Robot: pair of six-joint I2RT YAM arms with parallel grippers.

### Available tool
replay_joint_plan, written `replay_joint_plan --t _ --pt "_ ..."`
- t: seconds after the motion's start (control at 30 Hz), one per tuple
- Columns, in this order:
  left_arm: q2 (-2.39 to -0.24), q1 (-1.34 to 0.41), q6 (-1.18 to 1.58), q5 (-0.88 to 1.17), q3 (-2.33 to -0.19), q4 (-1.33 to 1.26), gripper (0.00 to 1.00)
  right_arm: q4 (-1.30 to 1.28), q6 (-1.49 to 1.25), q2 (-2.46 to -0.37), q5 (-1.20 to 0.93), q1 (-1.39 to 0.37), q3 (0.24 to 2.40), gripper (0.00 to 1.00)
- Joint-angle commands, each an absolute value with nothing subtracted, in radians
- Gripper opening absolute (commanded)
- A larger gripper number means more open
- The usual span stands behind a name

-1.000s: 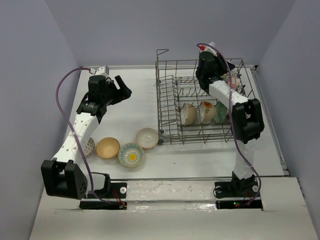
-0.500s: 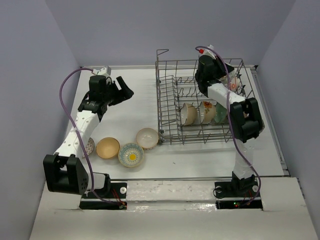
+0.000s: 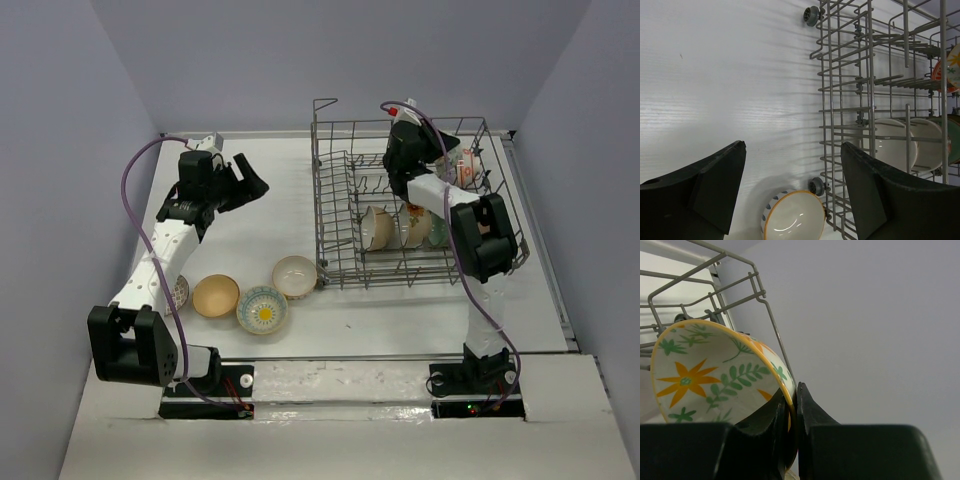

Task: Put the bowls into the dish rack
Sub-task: Insert the bowl into the dish rack.

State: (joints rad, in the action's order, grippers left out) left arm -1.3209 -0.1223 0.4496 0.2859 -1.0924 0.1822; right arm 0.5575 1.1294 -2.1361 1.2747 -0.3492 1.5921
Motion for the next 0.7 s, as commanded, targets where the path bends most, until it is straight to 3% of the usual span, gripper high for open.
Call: replay_joint_plan --t 0.0,0.2,0.67 --pt "-1.309 -0.115 0.453 0.308 -1.092 0.149 0.86 0.673 1.186 -2.143 1.316 -0.333 1.569 0.01" --pt "-1.31 -0.115 0.454 0.316 -1.089 0.147 0.86 0.836 1.324 -2.143 1.324 -0.333 1.545 0.01" --pt "-1.313 -0.115 0.456 0.328 -1.089 0.147 0.85 0.833 1.344 -2.158 1.336 -0.333 1.552 0.01"
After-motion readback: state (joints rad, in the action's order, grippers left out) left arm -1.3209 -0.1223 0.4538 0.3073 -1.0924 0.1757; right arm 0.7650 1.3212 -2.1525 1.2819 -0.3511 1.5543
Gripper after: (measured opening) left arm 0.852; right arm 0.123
